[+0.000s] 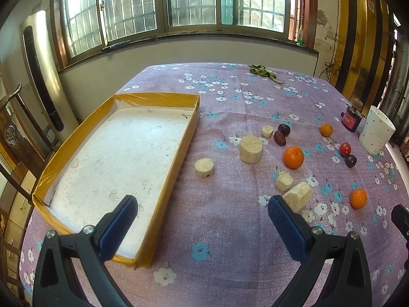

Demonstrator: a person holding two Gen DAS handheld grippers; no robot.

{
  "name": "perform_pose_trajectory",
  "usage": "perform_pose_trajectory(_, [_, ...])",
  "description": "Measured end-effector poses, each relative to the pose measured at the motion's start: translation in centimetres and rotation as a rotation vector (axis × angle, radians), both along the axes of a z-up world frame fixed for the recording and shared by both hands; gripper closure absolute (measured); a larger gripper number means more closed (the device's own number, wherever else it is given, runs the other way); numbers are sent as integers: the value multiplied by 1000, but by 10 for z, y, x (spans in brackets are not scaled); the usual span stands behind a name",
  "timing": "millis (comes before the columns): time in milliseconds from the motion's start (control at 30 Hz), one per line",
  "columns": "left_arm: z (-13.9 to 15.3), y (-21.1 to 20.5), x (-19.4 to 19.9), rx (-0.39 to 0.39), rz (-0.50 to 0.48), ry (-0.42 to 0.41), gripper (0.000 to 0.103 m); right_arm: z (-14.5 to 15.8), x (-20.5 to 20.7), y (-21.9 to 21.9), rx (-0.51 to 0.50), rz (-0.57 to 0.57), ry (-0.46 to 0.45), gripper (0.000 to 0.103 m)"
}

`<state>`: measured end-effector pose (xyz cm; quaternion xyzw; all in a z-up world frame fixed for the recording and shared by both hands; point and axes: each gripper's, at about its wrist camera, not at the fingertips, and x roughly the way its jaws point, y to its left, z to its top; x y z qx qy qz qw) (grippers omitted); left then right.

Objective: Organize fruits

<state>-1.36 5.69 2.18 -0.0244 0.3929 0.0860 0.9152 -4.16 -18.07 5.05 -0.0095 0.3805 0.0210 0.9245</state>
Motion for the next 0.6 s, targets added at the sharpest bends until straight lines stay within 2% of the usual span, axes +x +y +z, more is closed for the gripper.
perform_pose_trajectory(600, [-1,-6,1,-10,-24,9,0,-5,0,0,-10,-2,25,0])
